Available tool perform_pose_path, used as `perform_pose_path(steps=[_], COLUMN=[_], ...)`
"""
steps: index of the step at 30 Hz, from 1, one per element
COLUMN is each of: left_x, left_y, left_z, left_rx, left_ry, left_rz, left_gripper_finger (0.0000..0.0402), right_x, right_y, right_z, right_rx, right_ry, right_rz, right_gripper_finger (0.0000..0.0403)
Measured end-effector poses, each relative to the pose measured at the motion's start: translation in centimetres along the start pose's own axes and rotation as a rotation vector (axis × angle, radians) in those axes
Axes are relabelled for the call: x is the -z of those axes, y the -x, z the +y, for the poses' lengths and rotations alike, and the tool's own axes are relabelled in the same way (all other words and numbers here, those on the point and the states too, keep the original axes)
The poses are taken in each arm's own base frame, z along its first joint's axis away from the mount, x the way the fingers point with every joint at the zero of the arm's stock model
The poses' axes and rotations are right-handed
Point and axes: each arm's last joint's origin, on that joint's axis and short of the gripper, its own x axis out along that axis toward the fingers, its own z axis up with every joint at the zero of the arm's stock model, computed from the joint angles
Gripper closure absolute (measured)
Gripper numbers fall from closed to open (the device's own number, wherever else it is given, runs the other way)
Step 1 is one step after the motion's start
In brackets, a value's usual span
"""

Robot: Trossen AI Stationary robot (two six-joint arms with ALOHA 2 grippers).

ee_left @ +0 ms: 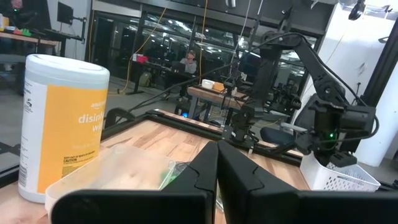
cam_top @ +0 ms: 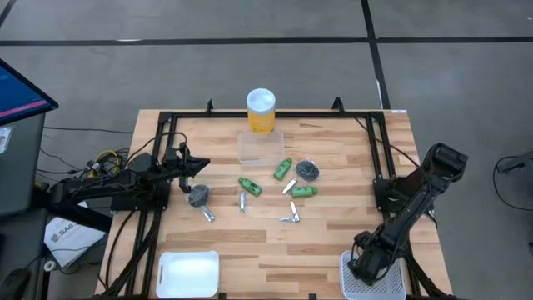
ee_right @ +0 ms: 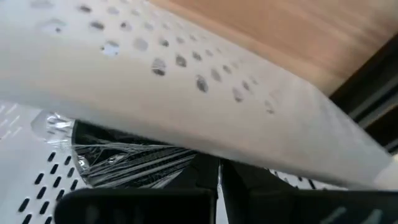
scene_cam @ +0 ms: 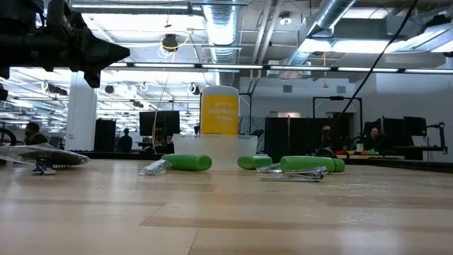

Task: Pick & Place Travel size toiletries
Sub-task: Put the bottom right black hairbrush into the right white bin, then put the top black hairbrush into the right white bin

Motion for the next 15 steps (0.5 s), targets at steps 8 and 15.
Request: perform_pose_path(steps=[8, 15], left_x=[0.0, -0.1], left_y=[0.0, 0.0], left_z=[0.0, 0.0], left_rx=[0.001, 0.002], left_ry=[0.0, 0.0], left_rz=[-0.003, -0.007], left_gripper_finger=[0.04, 0.04], right_x=[0.0, 0.6], right_y=[0.1, 1.9], right_z=[0.1, 0.2], right_rx=[-0.013, -0.09], right_ry=[0.015, 0.104], right_rz=[0.005, 0.041], right_gripper_finger=[0.0353, 0.0251])
